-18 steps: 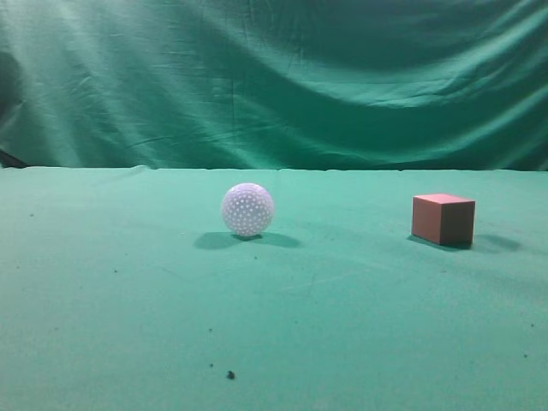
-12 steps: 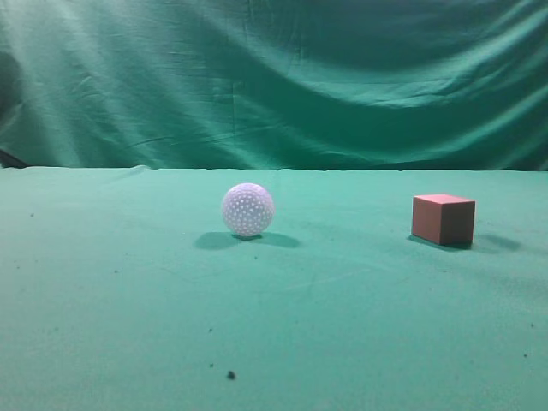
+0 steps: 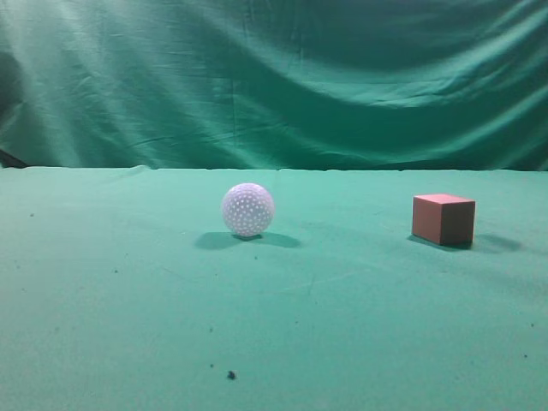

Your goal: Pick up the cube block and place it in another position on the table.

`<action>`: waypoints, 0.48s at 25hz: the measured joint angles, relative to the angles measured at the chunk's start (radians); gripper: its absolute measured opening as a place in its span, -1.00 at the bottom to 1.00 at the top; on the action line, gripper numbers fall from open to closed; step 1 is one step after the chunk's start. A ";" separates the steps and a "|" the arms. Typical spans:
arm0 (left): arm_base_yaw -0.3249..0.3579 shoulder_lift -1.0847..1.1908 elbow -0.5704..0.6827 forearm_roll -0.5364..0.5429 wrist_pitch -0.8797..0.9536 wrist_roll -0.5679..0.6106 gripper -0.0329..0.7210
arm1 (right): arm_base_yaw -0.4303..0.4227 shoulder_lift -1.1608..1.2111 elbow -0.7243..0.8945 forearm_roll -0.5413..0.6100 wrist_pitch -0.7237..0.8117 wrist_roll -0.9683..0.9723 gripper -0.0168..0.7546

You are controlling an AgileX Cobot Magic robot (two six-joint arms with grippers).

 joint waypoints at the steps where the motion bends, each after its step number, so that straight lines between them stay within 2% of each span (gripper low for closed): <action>1: 0.000 0.000 0.000 0.000 0.000 0.000 -0.22 | 0.000 0.000 0.000 0.000 -0.013 0.000 -0.96; 5: 0.000 0.000 0.000 0.000 0.000 0.000 -0.22 | 0.000 0.000 0.002 0.106 -0.202 0.032 -0.96; 9: 0.000 0.000 0.000 0.000 0.000 0.000 -0.22 | 0.000 0.000 0.002 0.093 -0.430 -0.028 -0.96; 12: 0.000 0.000 0.000 0.000 0.000 0.000 -0.22 | 0.000 0.000 -0.031 0.074 -0.428 -0.042 -0.96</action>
